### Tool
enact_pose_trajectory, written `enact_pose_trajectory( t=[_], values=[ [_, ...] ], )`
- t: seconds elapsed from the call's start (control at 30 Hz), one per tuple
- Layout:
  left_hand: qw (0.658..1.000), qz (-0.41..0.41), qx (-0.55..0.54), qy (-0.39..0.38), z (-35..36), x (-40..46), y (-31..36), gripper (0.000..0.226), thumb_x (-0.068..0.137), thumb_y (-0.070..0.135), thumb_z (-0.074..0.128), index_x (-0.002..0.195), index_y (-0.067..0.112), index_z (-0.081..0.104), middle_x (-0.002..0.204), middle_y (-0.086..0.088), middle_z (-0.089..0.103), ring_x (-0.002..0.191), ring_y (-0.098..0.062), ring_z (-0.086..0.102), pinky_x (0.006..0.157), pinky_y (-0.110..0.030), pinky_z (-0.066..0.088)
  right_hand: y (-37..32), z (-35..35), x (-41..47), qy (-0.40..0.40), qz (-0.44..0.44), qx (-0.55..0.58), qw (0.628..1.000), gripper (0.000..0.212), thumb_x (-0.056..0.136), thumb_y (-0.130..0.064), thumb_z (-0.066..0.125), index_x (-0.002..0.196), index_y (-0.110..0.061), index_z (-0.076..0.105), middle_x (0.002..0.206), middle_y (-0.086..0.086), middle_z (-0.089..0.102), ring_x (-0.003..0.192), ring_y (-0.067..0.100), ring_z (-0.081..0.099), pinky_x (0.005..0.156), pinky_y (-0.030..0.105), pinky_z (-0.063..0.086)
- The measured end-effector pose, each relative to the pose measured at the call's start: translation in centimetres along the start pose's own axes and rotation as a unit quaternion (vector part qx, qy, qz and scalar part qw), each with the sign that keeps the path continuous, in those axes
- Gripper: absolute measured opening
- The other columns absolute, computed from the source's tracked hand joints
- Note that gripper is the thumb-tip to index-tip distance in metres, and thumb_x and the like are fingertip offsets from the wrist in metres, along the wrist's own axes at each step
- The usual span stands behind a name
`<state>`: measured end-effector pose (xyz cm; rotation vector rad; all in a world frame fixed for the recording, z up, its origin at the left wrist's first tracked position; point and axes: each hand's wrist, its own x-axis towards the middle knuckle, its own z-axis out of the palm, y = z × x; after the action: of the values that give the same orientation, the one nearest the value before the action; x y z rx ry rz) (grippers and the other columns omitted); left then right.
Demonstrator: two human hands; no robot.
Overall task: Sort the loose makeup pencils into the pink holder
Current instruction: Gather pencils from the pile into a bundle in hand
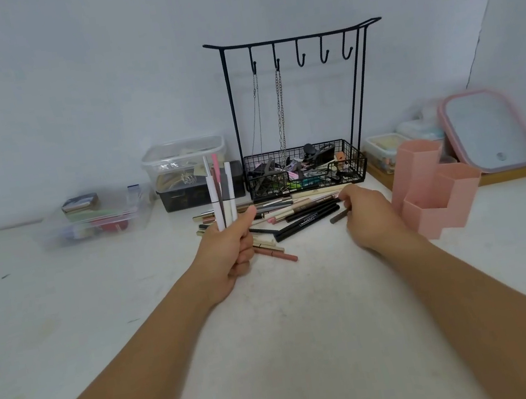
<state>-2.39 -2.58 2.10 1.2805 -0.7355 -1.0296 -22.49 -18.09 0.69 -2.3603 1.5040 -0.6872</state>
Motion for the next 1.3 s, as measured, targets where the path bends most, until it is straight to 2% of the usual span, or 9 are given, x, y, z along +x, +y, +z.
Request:
enact_pose_trajectory(
  t=[0.2,0.33,0.43,0.53,0.67,0.8,0.9,1.07,1.3],
  values=[
    [1.0,-0.007,-0.008,0.006,-0.1,0.0,0.0,0.037,0.096,0.038,0.065,0.071,0.02,0.044,0.055,0.004,0.03,0.043,-0.009,0.024,0.033,-0.019,0.018,0.0,-0.2,0.2,-0.029,-0.056,0.038,0.997,0.024,0.092,-0.004,0.063,0.089,-0.027,0.066,0.101,0.001,0.066,0.096,0.024,0.061,0.089,0.034,0.051],
    [1.0,-0.007,0.002,0.01,-0.1,-0.1,0.1,0.038,0.095,0.04,0.066,0.07,0.019,0.046,0.055,0.004,0.029,0.043,-0.009,0.024,0.034,-0.018,0.018,-0.6,-0.6,-0.5,-0.023,-0.103,0.051,0.993,0.015,0.095,-0.011,0.061,0.098,-0.021,0.072,0.097,-0.001,0.066,0.091,0.021,0.06,0.082,0.036,0.05],
    [1.0,-0.002,0.009,0.007,0.0,-0.1,0.0,0.038,0.095,0.04,0.065,0.07,0.019,0.046,0.054,0.004,0.028,0.042,-0.008,0.023,0.035,-0.018,0.016,-2.2,-1.2,-1.0,0.023,-0.154,0.141,0.978,0.013,0.099,-0.013,0.058,0.103,-0.02,0.068,0.091,-0.008,0.062,0.079,0.007,0.053,0.07,0.026,0.042],
    [1.0,0.002,0.008,-0.002,0.0,-0.2,0.0,0.037,0.096,0.04,0.065,0.07,0.019,0.048,0.055,0.003,0.028,0.042,-0.009,0.024,0.036,-0.018,0.016,-4.0,-1.9,-1.4,0.021,-0.134,0.259,0.956,0.008,0.101,-0.017,0.056,0.101,-0.02,0.063,0.086,-0.009,0.059,0.073,0.005,0.051,0.067,0.02,0.041],
    [0.999,0.014,0.013,-0.026,0.1,-0.3,-0.2,0.032,0.098,0.038,0.062,0.077,0.015,0.058,0.054,0.003,0.029,0.042,-0.008,0.024,0.036,-0.018,0.017,-5.6,-2.2,-2.5,-0.065,-0.062,0.495,0.864,0.013,0.103,-0.013,0.052,0.101,-0.007,0.063,0.069,-0.007,0.063,0.061,0.008,0.053,0.057,0.019,0.047],
    [0.998,0.025,0.019,-0.06,0.6,-0.6,-0.5,0.026,0.099,0.034,0.061,0.091,0.011,0.069,0.053,0.002,0.035,0.041,-0.008,0.03,0.036,-0.017,0.02,-6.8,-1.9,-3.1,-0.137,-0.04,0.657,0.74,0.018,0.104,-0.008,0.048,0.095,-0.003,0.063,0.079,0.006,0.07,0.062,0.01,0.058,0.056,0.02,0.05],
    [0.995,0.019,0.025,-0.093,0.9,-1.1,-0.4,0.028,0.095,0.037,0.065,0.089,0.01,0.068,0.056,-0.002,0.046,0.042,-0.009,0.035,0.035,-0.017,0.022,-7.3,-1.3,-3.4,-0.167,-0.036,0.687,0.706,0.016,0.104,-0.006,0.048,0.1,-0.003,0.063,0.085,0.009,0.072,0.065,0.009,0.061,0.062,0.019,0.055],
    [0.989,0.009,0.034,-0.141,0.9,-1.3,-0.2,0.043,0.091,0.047,0.061,0.094,0.006,0.071,0.062,-0.007,0.058,0.039,-0.007,0.035,0.032,-0.016,0.025,-7.4,-1.1,-3.7,-0.166,-0.041,0.694,0.699,0.014,0.102,-0.003,0.049,0.106,-0.006,0.062,0.087,0.008,0.073,0.066,0.01,0.062,0.064,0.02,0.056],
    [0.987,0.029,0.042,-0.151,0.9,-1.4,-0.4,0.022,0.087,0.038,0.068,0.076,0.02,0.074,0.058,-0.006,0.052,0.039,-0.007,0.032,0.036,-0.017,0.019,-7.2,-0.9,-3.6,-0.183,-0.032,0.678,0.711,0.023,0.096,0.004,0.056,0.117,-0.003,0.062,0.091,0.008,0.073,0.071,0.012,0.063,0.066,0.021,0.056]
  ],
)
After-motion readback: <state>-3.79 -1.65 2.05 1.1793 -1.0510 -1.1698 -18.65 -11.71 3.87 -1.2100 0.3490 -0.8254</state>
